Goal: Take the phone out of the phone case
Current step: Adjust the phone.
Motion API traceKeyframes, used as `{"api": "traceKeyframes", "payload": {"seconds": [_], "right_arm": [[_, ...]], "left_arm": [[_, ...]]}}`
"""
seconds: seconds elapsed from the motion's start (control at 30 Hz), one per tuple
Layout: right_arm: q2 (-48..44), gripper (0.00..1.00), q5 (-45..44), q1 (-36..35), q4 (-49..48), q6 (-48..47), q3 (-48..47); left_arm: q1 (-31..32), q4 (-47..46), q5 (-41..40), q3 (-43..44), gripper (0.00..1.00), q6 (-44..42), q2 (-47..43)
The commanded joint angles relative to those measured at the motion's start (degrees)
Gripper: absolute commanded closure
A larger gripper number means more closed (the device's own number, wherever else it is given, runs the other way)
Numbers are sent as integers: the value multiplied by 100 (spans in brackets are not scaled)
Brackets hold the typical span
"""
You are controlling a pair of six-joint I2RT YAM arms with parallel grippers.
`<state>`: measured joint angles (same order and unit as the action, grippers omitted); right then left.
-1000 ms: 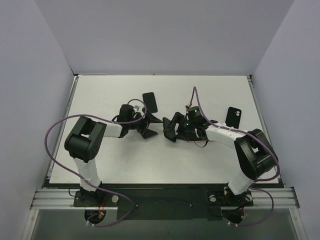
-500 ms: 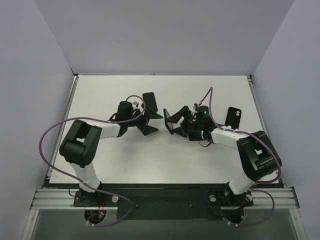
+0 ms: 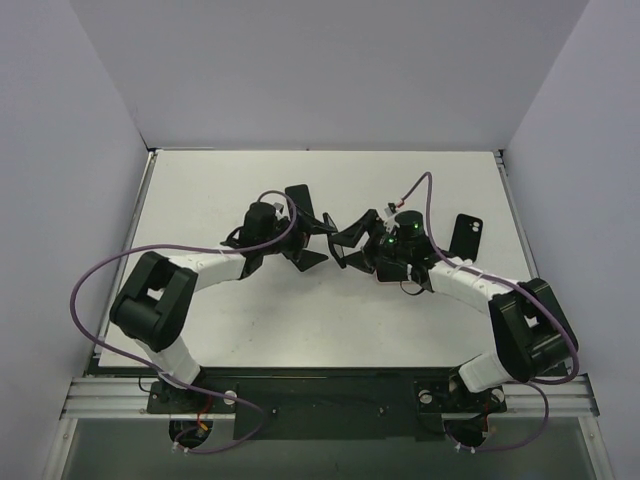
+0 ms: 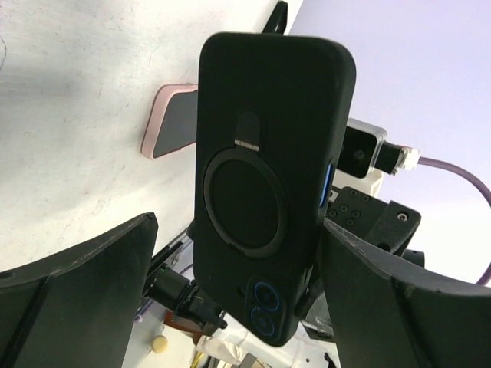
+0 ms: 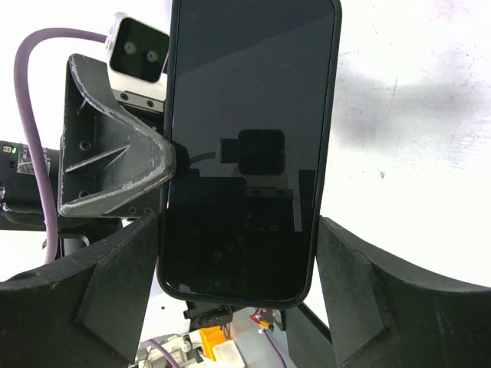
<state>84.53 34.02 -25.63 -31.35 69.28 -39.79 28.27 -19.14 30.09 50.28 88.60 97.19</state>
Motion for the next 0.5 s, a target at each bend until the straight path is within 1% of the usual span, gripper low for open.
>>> {"api": "traceKeyframes", "payload": {"seconds": [0.0, 0.03, 0.07, 0.1, 0.13, 0.17, 0.2, 0.23, 0.27, 0.3, 0.33, 0.37, 0.4, 0.43, 0.47], "right_arm": [[-428, 100, 193, -188, -12, -370, -134], [-464, 100, 167, -214, 163, -510, -204], [-516, 100, 97, -267, 313, -581, -231], [-551, 100, 35, -285, 706, -843, -353], [-630, 100, -70, -346, 884, -1028, -406], [-683, 100, -175, -373, 1399, -1361, -555], [-779, 100, -368, -469, 1630, -1564, -660], [-833, 100, -474, -522, 2111, -1888, -818], [-903, 100, -649, -644, 2316, -2074, -915], [-921, 100, -747, -697, 2727, -2381, -1090], [-947, 100, -878, -820, 2922, -2514, -1171], [-973, 100, -932, -873, 3351, -2785, -1337], [-1000, 100, -1080, -978, 3520, -2901, -1417], [-1017, 96, -1169, -1005, 3861, -3128, -1574], [-1070, 78, -1274, -1058, 4004, -3226, -1602]], "left_arm": [[205, -56, -267, 209, 8, 123, -42], [301, -64, -232, 262, 10, 97, 2], [328, -73, -223, 280, 16, 88, 28], [363, -247, -188, 246, 22, 105, 63], [363, -336, -161, 237, 30, 79, 64], [363, -345, -117, 228, 35, 53, 64], [363, -337, -117, 219, 46, -43, 64], [363, -389, -100, 193, 53, -96, 29], [363, -407, -91, 175, 63, -245, -6], [363, -407, -56, 166, 68, -316, -59], [363, -433, -29, 157, 82, -491, -94], [363, -407, -3, 149, 86, -588, -190], [355, -372, -3, 157, 94, -842, -235], [346, -267, 15, 166, 99, -1001, -348], [337, -231, 24, 184, 100, -1272, -402]]}}
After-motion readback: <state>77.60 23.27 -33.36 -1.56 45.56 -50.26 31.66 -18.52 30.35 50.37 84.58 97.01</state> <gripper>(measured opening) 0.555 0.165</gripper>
